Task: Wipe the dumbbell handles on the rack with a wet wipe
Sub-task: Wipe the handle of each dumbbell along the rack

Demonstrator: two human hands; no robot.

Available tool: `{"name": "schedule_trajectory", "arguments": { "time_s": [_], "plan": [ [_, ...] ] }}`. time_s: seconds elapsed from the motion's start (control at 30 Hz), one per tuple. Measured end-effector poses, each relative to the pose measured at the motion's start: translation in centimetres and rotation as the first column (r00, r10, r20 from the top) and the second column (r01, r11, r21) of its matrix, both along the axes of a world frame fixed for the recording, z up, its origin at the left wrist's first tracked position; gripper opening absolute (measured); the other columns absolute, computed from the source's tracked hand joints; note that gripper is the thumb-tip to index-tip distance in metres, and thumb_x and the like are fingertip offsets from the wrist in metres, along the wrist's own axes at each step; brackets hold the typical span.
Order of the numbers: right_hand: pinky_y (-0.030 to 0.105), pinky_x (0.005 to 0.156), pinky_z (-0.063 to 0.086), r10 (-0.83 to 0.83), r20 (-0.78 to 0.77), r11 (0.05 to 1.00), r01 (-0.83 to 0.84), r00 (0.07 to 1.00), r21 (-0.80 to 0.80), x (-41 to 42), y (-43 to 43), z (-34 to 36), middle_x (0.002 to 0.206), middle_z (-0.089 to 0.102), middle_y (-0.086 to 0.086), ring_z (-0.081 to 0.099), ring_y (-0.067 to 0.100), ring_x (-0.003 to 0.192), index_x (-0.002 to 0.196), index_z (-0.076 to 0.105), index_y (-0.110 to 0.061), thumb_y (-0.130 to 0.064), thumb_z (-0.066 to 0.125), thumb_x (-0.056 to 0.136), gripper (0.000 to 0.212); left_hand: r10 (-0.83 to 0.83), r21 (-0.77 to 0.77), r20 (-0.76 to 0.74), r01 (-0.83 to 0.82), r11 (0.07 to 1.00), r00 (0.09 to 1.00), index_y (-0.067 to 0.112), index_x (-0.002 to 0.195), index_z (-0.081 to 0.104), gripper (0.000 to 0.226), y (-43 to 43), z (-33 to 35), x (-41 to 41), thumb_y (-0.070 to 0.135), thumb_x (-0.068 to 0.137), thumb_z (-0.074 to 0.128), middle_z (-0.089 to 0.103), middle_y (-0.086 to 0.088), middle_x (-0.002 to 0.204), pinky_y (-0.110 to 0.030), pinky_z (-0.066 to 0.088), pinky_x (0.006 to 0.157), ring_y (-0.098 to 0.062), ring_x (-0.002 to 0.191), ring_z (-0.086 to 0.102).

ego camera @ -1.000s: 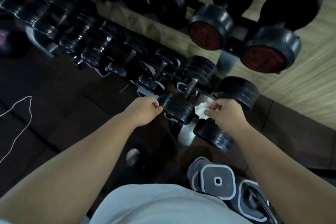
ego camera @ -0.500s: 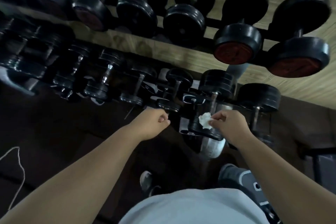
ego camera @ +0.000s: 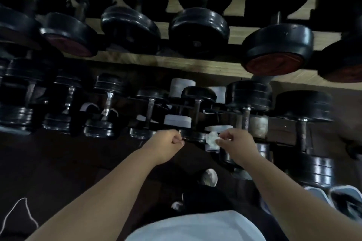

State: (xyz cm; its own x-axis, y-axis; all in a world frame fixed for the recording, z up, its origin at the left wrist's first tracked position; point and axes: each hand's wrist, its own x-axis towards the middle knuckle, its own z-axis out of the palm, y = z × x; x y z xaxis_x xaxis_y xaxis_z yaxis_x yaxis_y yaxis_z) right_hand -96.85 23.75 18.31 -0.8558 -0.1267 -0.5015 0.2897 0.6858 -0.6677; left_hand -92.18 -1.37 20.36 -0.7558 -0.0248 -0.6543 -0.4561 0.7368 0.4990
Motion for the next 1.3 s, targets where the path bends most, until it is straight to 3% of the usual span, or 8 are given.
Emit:
{"name": "schedule_trajectory", "arguments": {
  "time_s": [0.2, 0.33, 0.67, 0.8, 0.93, 1.03, 1.17, 1.3],
  "plan": [
    [0.020, 0.058, 0.047, -0.104, 0.055, 0.994, 0.104, 0.993, -0.009, -4.1, -3.6, -5.7, 0.072, 0.067, -0.001, 0.063, 0.016, 0.071, 0.084, 0.073, -0.010, -0.016, 0.074, 0.085, 0.007, 0.067, 0.038, -0.007, -0.066, 0.997, 0.998, 0.030, 0.113, 0.069, 0.019, -2.4, -4.0, -3.6, 0.041, 0.098, 0.065, 0.068, 0.018, 0.109, -0.017, 0.047, 0.078, 0.000, 0.101, 0.063],
    [0.034, 0.075, 0.055, -0.171, 0.049, 0.985, 0.171, 0.984, 0.016, -6.5, -6.2, -10.3, 0.078, 0.070, -0.002, 0.068, 0.019, 0.080, 0.087, 0.075, -0.016, -0.023, 0.074, 0.083, 0.008, 0.086, 0.128, 0.021, -0.088, 0.988, 0.996, 0.035, 0.106, 0.068, 0.011, -3.2, -8.2, -5.1, 0.037, 0.096, 0.069, 0.068, 0.018, 0.107, -0.013, 0.045, 0.076, 0.002, 0.098, 0.063],
    [0.013, 0.064, 0.036, -0.367, -0.276, 0.914, 0.400, 0.888, 0.070, -10.6, -10.9, -19.1, 0.091, 0.075, 0.004, 0.066, 0.015, 0.086, 0.088, 0.076, -0.013, -0.018, 0.067, 0.085, 0.011, -0.029, 0.203, -0.129, 0.055, 0.978, 0.991, 0.041, 0.106, 0.069, 0.020, -4.4, -17.8, -6.3, 0.034, 0.090, 0.078, 0.062, 0.023, 0.114, -0.009, 0.045, 0.082, 0.005, 0.101, 0.060],
    [-0.006, 0.062, 0.029, -0.285, -0.455, 0.948, 0.319, 0.844, -0.003, -11.2, -11.8, -18.9, 0.095, 0.073, 0.000, 0.057, -0.004, 0.086, 0.090, 0.079, -0.007, -0.010, 0.067, 0.085, 0.013, 0.032, 0.294, -0.144, 0.011, 0.956, 0.989, 0.042, 0.109, 0.070, 0.025, -4.4, -19.5, -5.9, 0.034, 0.087, 0.080, 0.064, 0.023, 0.117, -0.019, 0.050, 0.095, 0.003, 0.111, 0.061],
    [0.002, 0.069, 0.037, -0.178, -0.451, 0.976, 0.215, 0.875, 0.033, -11.9, -11.6, -19.3, 0.097, 0.074, -0.004, 0.062, 0.001, 0.088, 0.095, 0.079, -0.015, -0.023, 0.071, 0.086, 0.015, 0.239, 0.429, -0.058, -0.192, 0.883, 0.969, 0.040, 0.102, 0.072, 0.033, -3.8, -20.4, -5.4, 0.052, 0.073, 0.082, 0.072, 0.015, 0.112, -0.033, 0.057, 0.097, -0.003, 0.108, 0.069],
    [0.013, 0.065, 0.044, -0.092, -0.416, 0.980, 0.157, 0.905, 0.125, -12.0, -11.6, -18.9, 0.083, 0.072, -0.006, 0.065, 0.008, 0.080, 0.087, 0.077, -0.018, -0.020, 0.070, 0.084, 0.008, 0.277, 0.420, -0.096, -0.214, 0.882, 0.956, 0.034, 0.099, 0.073, 0.029, -2.2, -20.5, -5.3, 0.042, 0.076, 0.088, 0.073, 0.012, 0.106, -0.026, 0.057, 0.091, 0.001, 0.100, 0.068],
    [0.002, 0.054, 0.032, -0.006, -0.278, 0.978, 0.063, 0.961, 0.198, -10.1, -11.0, -18.2, 0.068, 0.056, -0.020, 0.056, -0.002, 0.066, 0.083, 0.070, -0.016, -0.017, 0.075, 0.082, 0.005, 0.354, 0.435, -0.139, -0.264, 0.861, 0.925, 0.033, 0.096, 0.073, 0.035, -1.9, -21.3, -4.8, 0.049, 0.068, 0.088, 0.074, 0.010, 0.102, -0.034, 0.059, 0.091, -0.002, 0.098, 0.069],
    [0.008, 0.059, 0.042, -0.071, -0.241, 0.985, 0.106, 0.968, 0.136, -10.2, -11.1, -17.9, 0.076, 0.066, -0.015, 0.063, 0.001, 0.069, 0.082, 0.074, -0.020, -0.019, 0.075, 0.082, 0.002, 0.373, 0.426, -0.220, -0.255, 0.868, 0.902, 0.037, 0.097, 0.070, 0.041, -1.6, -21.9, -4.0, 0.061, 0.066, 0.078, 0.070, 0.015, 0.107, -0.036, 0.056, 0.097, -0.006, 0.108, 0.066]
  ]
}}
